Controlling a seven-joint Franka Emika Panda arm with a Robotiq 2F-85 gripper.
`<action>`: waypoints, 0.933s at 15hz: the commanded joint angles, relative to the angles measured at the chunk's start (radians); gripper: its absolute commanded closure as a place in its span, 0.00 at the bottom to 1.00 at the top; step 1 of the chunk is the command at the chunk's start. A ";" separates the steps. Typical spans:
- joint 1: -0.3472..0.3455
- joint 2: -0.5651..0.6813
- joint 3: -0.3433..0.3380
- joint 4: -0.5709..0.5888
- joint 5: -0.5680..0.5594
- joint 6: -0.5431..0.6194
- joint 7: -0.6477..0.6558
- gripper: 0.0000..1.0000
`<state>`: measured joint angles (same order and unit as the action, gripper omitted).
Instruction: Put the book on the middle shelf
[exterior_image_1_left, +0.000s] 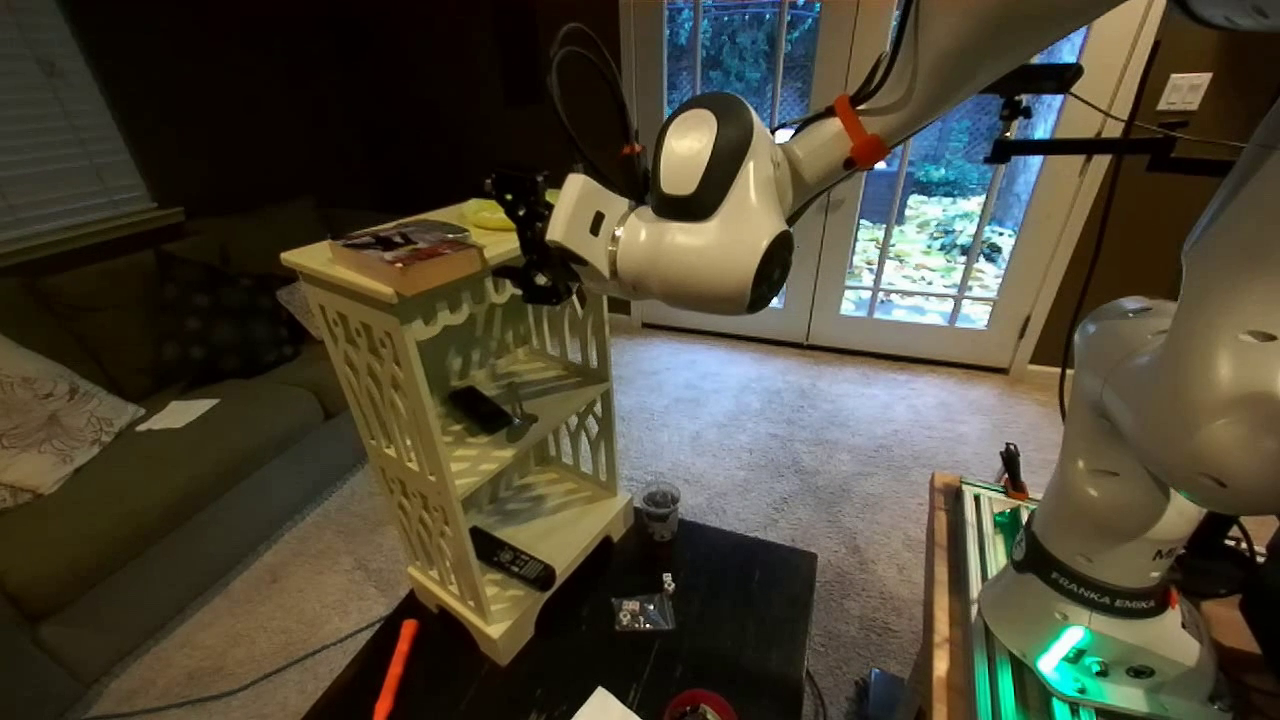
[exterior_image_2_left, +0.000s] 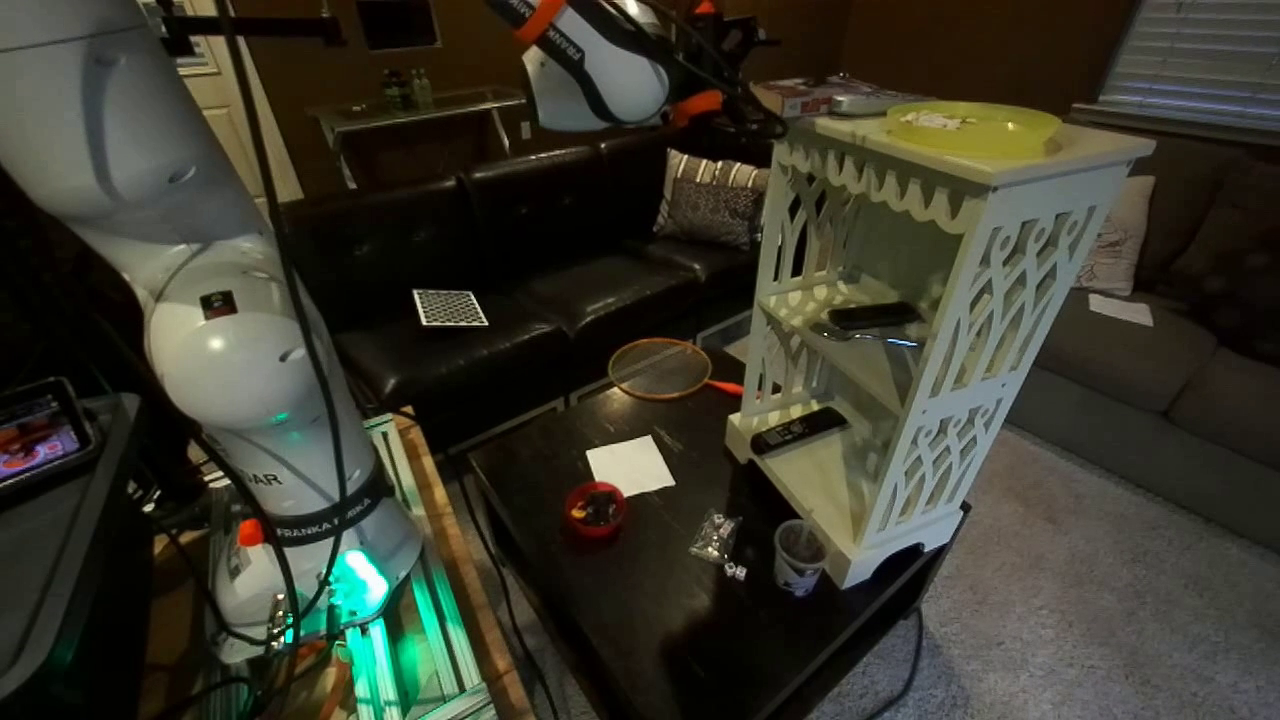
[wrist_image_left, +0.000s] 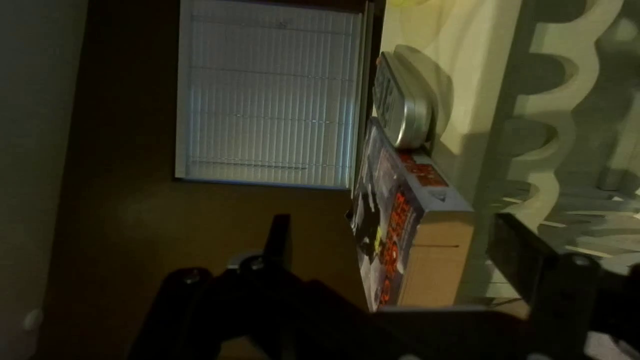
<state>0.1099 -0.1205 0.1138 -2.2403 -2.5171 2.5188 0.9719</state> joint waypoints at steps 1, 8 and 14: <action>0.018 0.000 -0.016 0.001 0.005 -0.001 -0.006 0.00; 0.018 0.067 -0.019 0.008 0.006 0.030 0.040 0.00; 0.035 0.081 0.003 0.042 0.006 0.009 0.087 0.00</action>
<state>0.1330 -0.0464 0.1108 -2.2323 -2.5145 2.5322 1.0353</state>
